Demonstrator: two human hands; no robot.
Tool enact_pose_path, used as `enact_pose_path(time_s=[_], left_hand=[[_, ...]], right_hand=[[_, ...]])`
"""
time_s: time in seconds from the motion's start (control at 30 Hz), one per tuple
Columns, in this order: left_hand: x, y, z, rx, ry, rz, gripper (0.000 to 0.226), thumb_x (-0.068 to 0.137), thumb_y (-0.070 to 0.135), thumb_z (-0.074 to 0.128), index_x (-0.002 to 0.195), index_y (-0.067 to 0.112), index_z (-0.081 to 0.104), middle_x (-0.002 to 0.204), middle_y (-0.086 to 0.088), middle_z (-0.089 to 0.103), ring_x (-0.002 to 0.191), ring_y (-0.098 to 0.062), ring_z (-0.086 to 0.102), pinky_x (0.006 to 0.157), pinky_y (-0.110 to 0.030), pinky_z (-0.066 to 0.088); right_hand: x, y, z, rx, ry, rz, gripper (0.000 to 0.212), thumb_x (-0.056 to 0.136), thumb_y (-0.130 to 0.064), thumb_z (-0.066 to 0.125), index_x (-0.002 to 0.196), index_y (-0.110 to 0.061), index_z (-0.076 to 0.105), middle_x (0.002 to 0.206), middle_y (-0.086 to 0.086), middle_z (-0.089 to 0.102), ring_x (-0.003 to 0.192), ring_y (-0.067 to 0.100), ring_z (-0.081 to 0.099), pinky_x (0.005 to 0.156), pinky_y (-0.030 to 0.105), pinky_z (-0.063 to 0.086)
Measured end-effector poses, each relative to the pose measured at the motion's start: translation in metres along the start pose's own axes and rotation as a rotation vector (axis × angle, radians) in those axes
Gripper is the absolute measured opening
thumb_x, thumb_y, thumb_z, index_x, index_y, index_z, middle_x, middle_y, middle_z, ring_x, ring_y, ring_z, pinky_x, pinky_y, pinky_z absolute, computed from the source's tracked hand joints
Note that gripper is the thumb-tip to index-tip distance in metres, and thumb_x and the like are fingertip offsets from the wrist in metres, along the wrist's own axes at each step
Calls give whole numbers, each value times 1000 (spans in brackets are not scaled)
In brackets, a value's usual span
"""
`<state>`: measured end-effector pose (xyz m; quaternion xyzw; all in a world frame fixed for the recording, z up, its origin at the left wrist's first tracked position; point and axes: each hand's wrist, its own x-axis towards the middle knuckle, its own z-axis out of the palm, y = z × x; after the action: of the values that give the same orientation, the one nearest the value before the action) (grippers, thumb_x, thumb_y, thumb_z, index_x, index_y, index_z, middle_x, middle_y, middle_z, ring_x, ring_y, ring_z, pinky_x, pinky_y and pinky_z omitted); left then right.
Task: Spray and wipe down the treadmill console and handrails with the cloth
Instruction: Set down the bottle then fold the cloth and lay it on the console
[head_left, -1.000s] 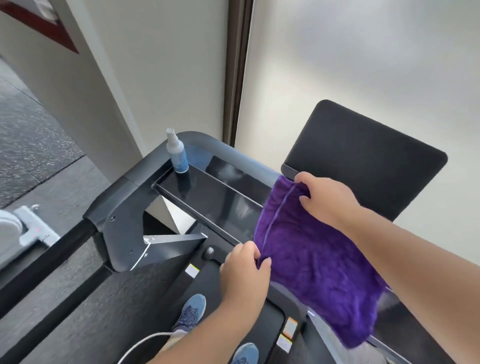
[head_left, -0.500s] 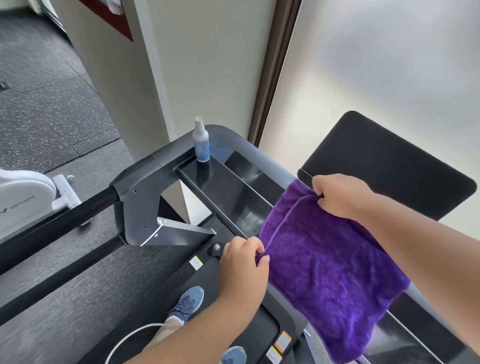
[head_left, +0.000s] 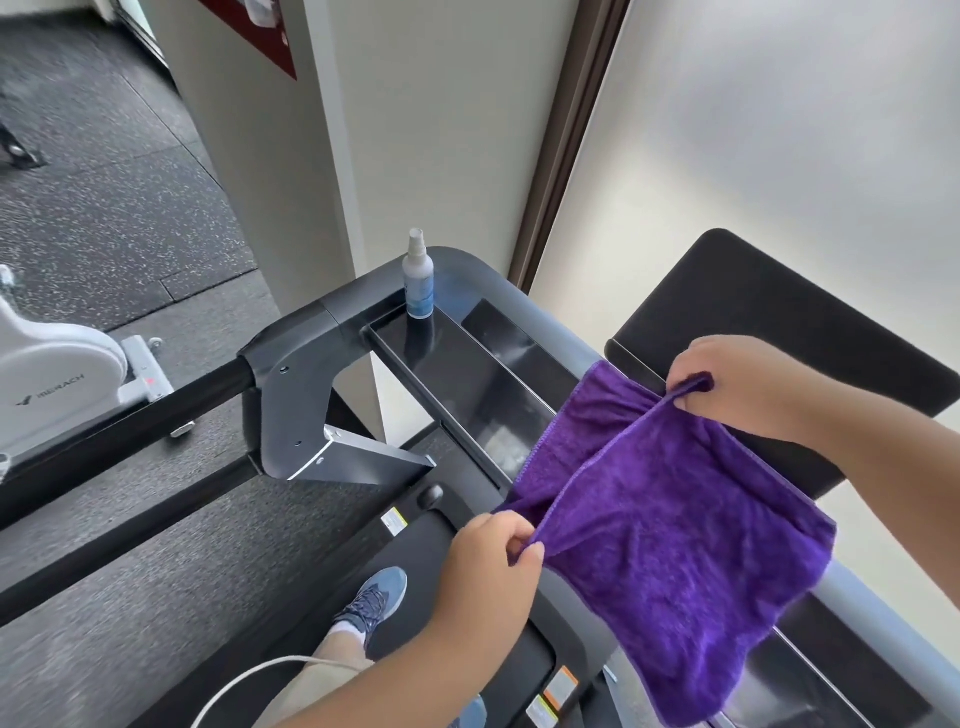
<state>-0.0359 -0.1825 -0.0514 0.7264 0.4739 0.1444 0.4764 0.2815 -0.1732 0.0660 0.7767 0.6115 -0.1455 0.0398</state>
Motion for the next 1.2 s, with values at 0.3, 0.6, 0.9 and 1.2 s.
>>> enact_pose_path(time_s=[0.3, 0.6, 0.9, 1.2], left_hand=[[-15, -24, -6, -226, -132, -185, 11, 99, 22, 64, 89, 24, 61, 79, 4, 72, 64, 3, 57, 63, -13, 45], [19, -43, -8, -351, 27, -358, 8, 97, 17, 67, 90, 21, 68, 84, 3, 76, 82, -14, 71, 77, -28, 55], [42, -41, 9, -387, 25, -429, 8, 98, 17, 65, 104, 22, 62, 110, 5, 62, 93, 0, 59, 65, -9, 40], [46, -41, 7, -222, -91, -262, 27, 100, 19, 59, 75, 16, 51, 77, 2, 51, 64, -10, 42, 55, -12, 38]], right_hand=[[6, -14, -36, 9, -201, 53, 8, 85, -29, 80, 80, -35, 76, 78, -19, 71, 80, 3, 67, 75, 29, 54], [62, -47, -34, 30, -137, 69, 10, 87, -23, 72, 90, -27, 81, 90, -17, 71, 90, 7, 65, 84, 33, 55], [91, -48, 26, -181, -12, 67, 11, 94, -22, 58, 95, -28, 67, 93, -9, 65, 88, 20, 58, 79, 30, 35], [95, -51, 18, -348, -219, -5, 5, 92, -27, 63, 93, -26, 59, 94, -5, 62, 88, 22, 58, 81, 36, 45]])
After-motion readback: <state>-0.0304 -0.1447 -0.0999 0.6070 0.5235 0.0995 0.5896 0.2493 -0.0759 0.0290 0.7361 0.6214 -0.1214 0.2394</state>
